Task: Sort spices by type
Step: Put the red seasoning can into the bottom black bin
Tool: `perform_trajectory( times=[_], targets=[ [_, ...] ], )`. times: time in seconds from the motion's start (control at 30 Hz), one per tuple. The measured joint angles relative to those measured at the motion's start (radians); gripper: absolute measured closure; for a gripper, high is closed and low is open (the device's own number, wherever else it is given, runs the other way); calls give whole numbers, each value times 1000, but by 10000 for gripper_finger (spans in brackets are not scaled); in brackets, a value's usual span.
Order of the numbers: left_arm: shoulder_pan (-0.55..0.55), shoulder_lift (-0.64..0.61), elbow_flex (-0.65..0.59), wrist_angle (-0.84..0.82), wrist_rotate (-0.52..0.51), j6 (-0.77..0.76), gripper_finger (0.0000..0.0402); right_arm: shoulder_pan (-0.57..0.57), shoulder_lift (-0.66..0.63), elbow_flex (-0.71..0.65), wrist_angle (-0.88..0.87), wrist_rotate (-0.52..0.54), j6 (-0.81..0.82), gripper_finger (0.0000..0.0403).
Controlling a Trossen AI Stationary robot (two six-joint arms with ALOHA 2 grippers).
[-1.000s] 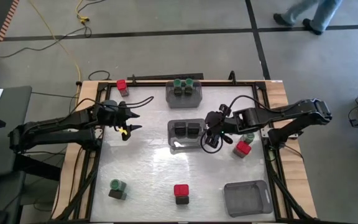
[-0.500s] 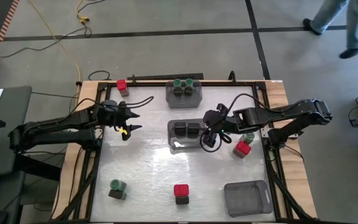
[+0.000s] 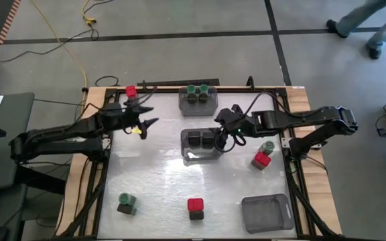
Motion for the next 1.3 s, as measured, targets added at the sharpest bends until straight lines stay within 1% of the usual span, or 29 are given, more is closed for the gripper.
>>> perform_trajectory(
  times=[0.07,0.17,0.27,0.37,0.5,0.7,0.87,0.93,1.03,1.13,1.2,1.3],
  targets=[
    [1,12,30,12,-54,19,158,-14,0,0,-1,0,0,163],
    [15,39,93,-14,-129,52,158,-32,0,0,-1,0,0,163],
    [45,78,167,-69,-163,11,158,-41,0,0,-5,0,-1,163],
    [74,120,239,-147,-167,-50,158,-49,0,0,-5,0,-1,163],
    [90,171,300,-215,-166,-55,158,-50,0,0,-11,0,-2,163],
    [89,195,314,-233,-165,-6,158,-50,0,0,-17,0,-3,163],
    [86,194,314,-235,-165,-89,158,-50,0,0,-11,0,-3,163],
    [81,194,314,-235,-169,-89,158,-50,0,0,-16,-1,-3,163],
    [45,194,314,-238,-188,-146,158,-50,-3,0,-42,-1,-10,163],
    [-30,194,314,-244,-219,-206,161,-50,-7,11,-142,-1,-11,163],
    [-97,194,314,-250,-285,-219,164,-47,-8,32,-244,-1,0,163],
    [-207,194,314,-249,-389,-222,167,-48,-10,72,-403,-1,65,163]
  ],
)
